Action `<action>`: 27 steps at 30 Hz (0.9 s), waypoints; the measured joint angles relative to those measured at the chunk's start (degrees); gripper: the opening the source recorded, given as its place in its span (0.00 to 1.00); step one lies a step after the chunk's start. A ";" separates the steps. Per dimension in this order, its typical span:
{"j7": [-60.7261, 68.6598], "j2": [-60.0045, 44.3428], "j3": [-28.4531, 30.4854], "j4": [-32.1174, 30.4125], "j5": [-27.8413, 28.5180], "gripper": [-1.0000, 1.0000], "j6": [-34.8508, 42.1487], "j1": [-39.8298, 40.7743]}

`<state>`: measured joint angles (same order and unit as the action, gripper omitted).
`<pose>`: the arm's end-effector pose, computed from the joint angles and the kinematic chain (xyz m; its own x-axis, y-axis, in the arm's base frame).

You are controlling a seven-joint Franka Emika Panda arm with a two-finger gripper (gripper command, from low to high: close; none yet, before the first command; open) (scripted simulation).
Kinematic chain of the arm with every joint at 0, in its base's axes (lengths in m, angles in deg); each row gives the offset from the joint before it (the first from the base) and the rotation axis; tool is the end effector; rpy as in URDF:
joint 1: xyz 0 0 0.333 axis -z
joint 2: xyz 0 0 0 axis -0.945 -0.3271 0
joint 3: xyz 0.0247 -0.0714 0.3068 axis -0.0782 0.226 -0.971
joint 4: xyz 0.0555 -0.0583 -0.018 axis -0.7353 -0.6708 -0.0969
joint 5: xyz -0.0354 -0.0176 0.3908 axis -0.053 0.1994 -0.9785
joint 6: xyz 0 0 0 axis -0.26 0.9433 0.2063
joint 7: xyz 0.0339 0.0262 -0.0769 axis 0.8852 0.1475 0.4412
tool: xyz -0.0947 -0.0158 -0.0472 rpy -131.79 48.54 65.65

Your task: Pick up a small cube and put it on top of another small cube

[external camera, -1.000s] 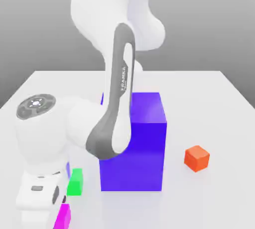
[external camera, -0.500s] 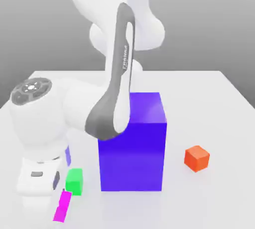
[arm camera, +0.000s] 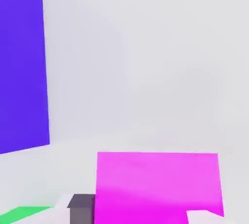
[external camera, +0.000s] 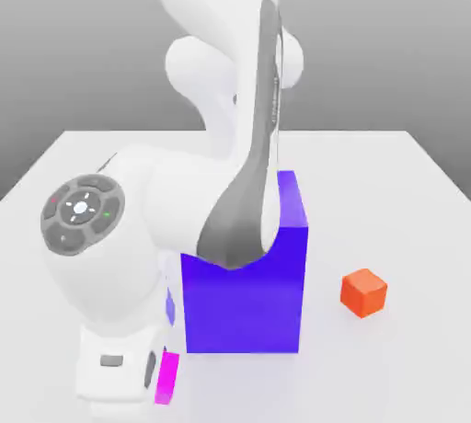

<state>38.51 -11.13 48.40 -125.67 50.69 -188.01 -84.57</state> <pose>0.5138 -0.0978 0.1865 0.7309 0.6410 -0.2344 0.5850 -0.7652 -0.2688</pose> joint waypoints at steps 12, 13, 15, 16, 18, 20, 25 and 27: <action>-0.21 -0.85 0.24 1.65 11.31 0.00 8.57 -5.26; -0.10 -0.77 0.32 1.64 12.30 0.00 8.94 -5.62; 0.07 -0.47 0.57 1.60 14.32 0.00 9.55 -6.36; 0.10 -0.25 0.73 1.58 15.37 0.00 9.80 -6.74; 0.06 0.34 1.12 1.52 17.54 0.00 10.16 -7.46; -0.14 1.11 1.64 1.46 19.82 0.00 10.37 -8.19; 2.08 2.68 2.25 -0.22 23.55 0.00 9.18 -8.21; 4.82 3.08 2.09 -1.80 23.66 0.00 7.80 -7.37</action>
<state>43.33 -8.04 50.50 -127.46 74.35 -180.21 -91.93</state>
